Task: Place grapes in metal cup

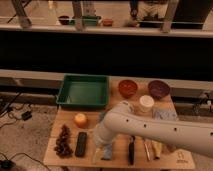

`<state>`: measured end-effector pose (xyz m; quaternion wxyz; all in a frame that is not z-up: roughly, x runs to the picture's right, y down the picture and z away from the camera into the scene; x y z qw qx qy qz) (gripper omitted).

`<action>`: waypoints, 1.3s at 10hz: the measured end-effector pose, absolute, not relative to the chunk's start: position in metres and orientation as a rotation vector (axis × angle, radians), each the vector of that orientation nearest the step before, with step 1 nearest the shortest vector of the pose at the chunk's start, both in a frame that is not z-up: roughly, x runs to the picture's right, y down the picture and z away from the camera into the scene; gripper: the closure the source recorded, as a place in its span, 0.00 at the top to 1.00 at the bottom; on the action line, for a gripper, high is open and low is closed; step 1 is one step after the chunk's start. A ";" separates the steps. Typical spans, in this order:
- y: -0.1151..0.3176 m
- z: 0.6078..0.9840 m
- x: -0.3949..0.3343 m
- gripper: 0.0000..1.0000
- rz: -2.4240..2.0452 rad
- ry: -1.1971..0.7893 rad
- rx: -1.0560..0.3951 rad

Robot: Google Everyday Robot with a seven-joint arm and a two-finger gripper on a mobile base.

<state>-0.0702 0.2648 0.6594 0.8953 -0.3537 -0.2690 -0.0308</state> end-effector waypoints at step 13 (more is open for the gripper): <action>0.302 0.676 -0.176 0.80 -0.170 -0.656 -0.779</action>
